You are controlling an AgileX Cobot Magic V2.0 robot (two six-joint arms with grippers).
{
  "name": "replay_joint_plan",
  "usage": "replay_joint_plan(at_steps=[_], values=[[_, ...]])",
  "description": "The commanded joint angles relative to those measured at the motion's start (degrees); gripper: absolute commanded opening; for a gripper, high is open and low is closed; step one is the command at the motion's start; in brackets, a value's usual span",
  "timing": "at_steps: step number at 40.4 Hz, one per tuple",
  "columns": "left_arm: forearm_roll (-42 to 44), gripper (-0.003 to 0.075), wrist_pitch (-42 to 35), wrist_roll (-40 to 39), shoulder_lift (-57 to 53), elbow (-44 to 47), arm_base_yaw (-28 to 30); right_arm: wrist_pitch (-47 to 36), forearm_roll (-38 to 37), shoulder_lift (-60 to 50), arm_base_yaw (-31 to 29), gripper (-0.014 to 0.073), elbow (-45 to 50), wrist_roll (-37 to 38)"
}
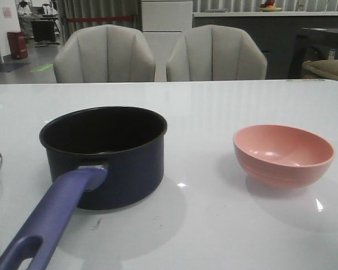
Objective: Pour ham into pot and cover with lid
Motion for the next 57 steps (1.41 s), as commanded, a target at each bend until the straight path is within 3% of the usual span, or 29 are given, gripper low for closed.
replay_joint_plan(at_steps=[1,14,29,38,57], values=[[0.0,0.0347,-1.1,-0.2,-4.1,-2.5,0.0,-3.1,0.4,0.4,0.2,0.0162,-1.5,-0.6],[-0.2,0.0347,9.4,5.4,-5.9,-15.9,-3.5,-3.1,0.4,0.4,0.2,0.0162,-1.5,-0.6],[0.1,0.0329,10.9,5.8,-3.0,-27.8,-20.5,-3.1,0.4,0.4,0.2,0.0162,-1.5,-0.6],[0.1,0.0329,16.5,5.9,2.9,-33.3,-28.2,-3.1,0.4,0.4,0.2,0.0162,-1.5,-0.6],[-0.4,0.0329,19.1,7.1,8.6,-36.8,-31.4,-3.1,0.4,0.4,0.2,0.0162,-1.5,-0.6]])
